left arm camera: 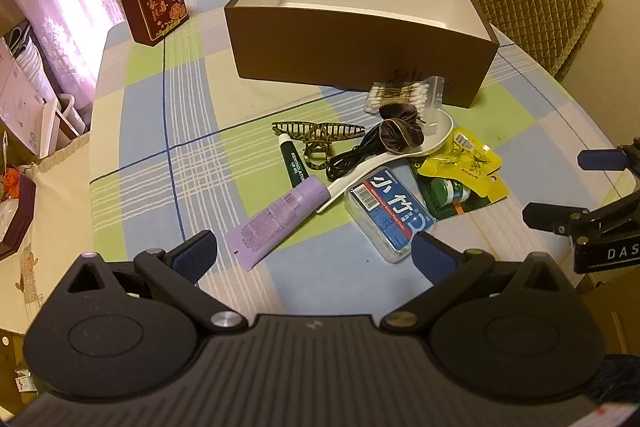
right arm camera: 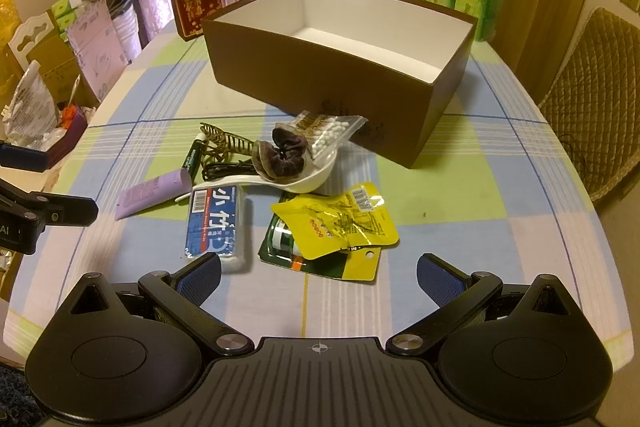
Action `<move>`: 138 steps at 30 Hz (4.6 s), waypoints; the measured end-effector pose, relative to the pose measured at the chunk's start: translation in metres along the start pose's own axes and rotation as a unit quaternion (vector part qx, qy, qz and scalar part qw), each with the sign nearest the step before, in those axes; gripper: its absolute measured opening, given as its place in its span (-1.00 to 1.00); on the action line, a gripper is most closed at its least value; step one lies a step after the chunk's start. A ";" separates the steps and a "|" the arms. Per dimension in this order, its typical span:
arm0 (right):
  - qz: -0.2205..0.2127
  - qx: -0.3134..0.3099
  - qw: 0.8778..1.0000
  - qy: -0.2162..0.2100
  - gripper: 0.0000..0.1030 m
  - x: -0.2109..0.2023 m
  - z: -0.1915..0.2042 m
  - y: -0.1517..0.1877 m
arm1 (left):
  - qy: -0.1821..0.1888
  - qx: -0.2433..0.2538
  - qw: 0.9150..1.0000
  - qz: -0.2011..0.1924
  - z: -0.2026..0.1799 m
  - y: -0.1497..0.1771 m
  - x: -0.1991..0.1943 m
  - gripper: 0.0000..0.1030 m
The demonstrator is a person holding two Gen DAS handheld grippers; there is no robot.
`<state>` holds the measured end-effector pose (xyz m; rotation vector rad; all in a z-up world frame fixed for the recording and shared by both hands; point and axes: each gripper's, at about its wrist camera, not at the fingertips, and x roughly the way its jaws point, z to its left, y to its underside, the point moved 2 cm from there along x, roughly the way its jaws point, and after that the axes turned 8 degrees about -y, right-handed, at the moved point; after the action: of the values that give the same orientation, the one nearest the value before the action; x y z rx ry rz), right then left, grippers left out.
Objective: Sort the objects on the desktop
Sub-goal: 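Move both grippers toward the cluttered items in front of the box, then grasp the purple tube with the left gripper while the right gripper grasps the brown scrunchie, then lift the purple tube and brown scrunchie over the box with both grippers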
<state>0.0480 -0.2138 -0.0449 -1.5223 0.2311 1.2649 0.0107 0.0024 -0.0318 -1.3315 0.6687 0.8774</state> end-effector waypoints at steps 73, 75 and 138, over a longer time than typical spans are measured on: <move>-0.014 0.013 0.999 -0.032 0.97 0.051 -0.044 -0.032 | 0.082 0.189 0.979 0.007 0.013 -0.007 0.137 -0.44; -0.023 -0.001 0.999 -0.038 0.97 0.051 -0.039 -0.036 | 0.074 0.171 0.982 0.012 0.018 -0.006 0.134 -0.45; -0.055 -0.087 0.989 -0.105 -0.71 0.061 -0.016 -0.070 | 0.009 0.009 0.999 -0.050 0.038 -0.023 0.074 -0.47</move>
<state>0.1316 -0.1720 -0.0545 -1.5119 -0.1008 1.3727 0.0668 0.0508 -0.0759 -1.3464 0.6158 0.7780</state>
